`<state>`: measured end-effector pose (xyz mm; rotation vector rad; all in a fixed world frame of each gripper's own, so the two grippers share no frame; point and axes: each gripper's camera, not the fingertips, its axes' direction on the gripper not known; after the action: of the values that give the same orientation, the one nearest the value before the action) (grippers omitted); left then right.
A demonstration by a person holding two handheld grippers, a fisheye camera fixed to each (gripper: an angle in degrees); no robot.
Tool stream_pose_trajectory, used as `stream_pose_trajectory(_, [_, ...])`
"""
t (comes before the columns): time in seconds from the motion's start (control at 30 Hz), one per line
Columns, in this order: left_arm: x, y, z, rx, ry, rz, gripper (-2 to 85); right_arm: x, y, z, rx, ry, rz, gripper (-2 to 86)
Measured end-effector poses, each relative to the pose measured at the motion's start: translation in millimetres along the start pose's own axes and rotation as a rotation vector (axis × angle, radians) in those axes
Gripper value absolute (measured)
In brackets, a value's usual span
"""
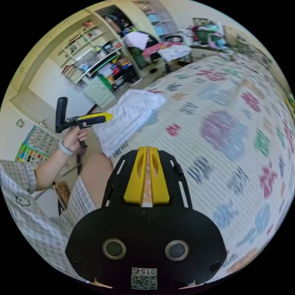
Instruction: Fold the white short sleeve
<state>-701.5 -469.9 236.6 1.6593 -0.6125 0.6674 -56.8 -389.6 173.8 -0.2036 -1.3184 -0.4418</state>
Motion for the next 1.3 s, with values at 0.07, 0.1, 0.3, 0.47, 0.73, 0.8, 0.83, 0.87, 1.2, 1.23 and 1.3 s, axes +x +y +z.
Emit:
stream_pose_trajectory(0.07, [47.3, 4.8, 26.7, -0.001, 0.097, 0.040, 7.3, 30.8, 47.0, -43.8, 0.047, 0.067, 0.129, 0.6])
stream_pose_trajectory(0.1, [82.0, 6.4, 49.0, -0.007, 0.177, 0.064, 7.4, 50.4, 79.9, -74.9, 0.085, 0.127, 0.224, 0.9])
stream_pose_trajectory(0.3, [300.0, -0.4, 178.5, -0.174, 0.583, 0.253, 7.9, 123.8, 236.4, -224.1, 0.162, 0.608, 0.697, 3.8])
stream_pose_trajectory(0.47, [505.1, -2.5, 258.3, -0.313, 0.790, 0.480, 8.8, 160.8, 331.1, -333.4, 0.174, 0.773, 0.938, 6.5])
stream_pose_trajectory(0.73, [780.1, 54.8, 378.4, -0.559, 0.806, 0.643, 10.6, 218.6, 422.7, -424.1, 0.065, 0.671, 1.197, 7.7])
stream_pose_trajectory(0.8, [808.4, 70.4, 401.7, -0.609, 0.752, 0.645, 10.3, 225.4, 431.4, -420.1, 0.003, 0.617, 1.208, 6.8])
stream_pose_trajectory(0.83, [821.5, 78.7, 414.7, -0.640, 0.732, 0.641, 9.6, 224.7, 436.4, -419.9, -0.002, 0.601, 1.207, 5.4])
stream_pose_trajectory(0.87, [826.4, 81.7, 419.6, -0.645, 0.726, 0.639, 9.2, 222.4, 438.1, -420.9, -0.001, 0.601, 1.196, 4.2])
stream_pose_trajectory(1.2, [770.2, 20.8, 345.4, -0.328, 0.926, 0.523, 1.8, 54.8, 377.9, -547.2, 0.638, 0.339, 0.686, -0.2])
stream_pose_trajectory(1.23, [748.4, 11.7, 325.0, -0.271, 0.940, 0.499, 2.2, 29.1, 357.3, -560.0, 0.680, 0.276, 0.575, -0.3])
stream_pose_trajectory(1.3, [713.7, 4.6, 295.0, -0.212, 0.955, 0.510, 3.3, -7.4, 321.7, -567.9, 0.688, 0.172, 0.422, -0.3])
